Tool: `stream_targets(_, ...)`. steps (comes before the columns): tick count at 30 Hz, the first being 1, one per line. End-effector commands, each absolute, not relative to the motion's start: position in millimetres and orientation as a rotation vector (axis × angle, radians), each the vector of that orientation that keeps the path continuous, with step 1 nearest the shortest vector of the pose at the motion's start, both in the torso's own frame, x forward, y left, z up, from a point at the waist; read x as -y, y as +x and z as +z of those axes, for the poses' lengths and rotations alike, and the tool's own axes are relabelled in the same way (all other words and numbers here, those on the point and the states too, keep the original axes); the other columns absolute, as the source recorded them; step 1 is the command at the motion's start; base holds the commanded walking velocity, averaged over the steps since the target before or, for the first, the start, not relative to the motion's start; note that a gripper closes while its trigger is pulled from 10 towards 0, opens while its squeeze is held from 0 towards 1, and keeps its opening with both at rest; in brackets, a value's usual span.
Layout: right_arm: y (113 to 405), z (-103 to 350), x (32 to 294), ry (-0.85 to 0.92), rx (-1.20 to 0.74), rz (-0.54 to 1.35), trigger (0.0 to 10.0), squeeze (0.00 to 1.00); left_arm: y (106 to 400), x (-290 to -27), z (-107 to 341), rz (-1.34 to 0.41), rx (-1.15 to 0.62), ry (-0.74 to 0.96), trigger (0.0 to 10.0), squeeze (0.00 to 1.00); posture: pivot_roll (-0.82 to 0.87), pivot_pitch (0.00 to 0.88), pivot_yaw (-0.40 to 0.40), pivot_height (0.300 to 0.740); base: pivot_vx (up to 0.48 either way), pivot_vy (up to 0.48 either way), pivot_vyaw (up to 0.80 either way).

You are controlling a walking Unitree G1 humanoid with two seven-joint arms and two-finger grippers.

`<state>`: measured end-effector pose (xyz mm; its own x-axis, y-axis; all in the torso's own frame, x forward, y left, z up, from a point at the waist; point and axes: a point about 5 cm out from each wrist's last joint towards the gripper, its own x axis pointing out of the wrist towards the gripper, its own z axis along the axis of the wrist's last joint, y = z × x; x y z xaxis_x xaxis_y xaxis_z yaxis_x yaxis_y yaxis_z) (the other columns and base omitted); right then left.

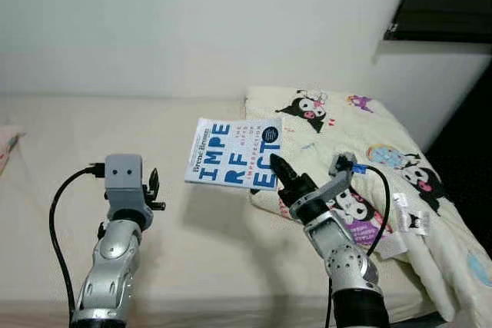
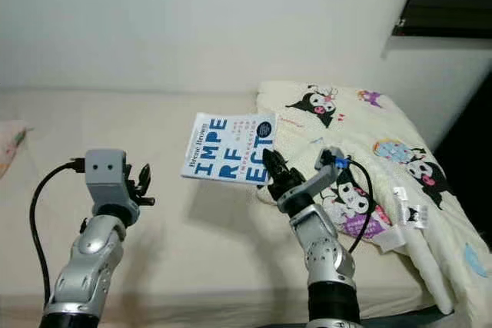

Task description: Clean up the room

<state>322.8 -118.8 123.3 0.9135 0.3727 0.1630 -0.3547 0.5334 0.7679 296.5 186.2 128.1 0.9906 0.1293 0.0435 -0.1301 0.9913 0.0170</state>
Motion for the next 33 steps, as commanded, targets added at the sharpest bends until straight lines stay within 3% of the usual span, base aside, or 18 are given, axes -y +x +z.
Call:
stream_targets(1, 322.0, 127.8, 118.0, 0.892, 0.004, 0.434, 10.0, 0.00, 294.0, -185.7, 123.0, 0.137, 0.028, -0.002, 10.0, 0.00, 0.10, 0.007, -0.079, 0.740, 0.000, 0.000, 0.00)
stream_targets(8, 323.0, 124.8, 118.9, 0.771, -0.001, 0.389, 10.0, 0.00, 294.2, -186.4, 122.6, 0.140, 0.026, -0.008, 10.0, 0.00, 0.10, 0.006, -0.082, 0.740, 0.000, 0.000, 0.00)
stream_targets(13, 323.5, 122.3, 118.5, 0.591, -0.005, 0.372, 10.0, 0.00, 294.3, -184.5, 120.0, 0.126, 0.008, -0.016, 10.0, 0.00, 0.09, 0.007, -0.083, 0.740, 0.000, 0.000, 0.00)
stream_targets(33, 324.6, 121.0, 120.5, 0.650, -0.004, 0.342, 10.0, 0.00, 296.0, -180.3, 121.0, 0.115, 0.012, -0.010, 10.0, 0.00, 0.09, 0.007, -0.085, 0.740, 0.000, 0.000, 0.00)
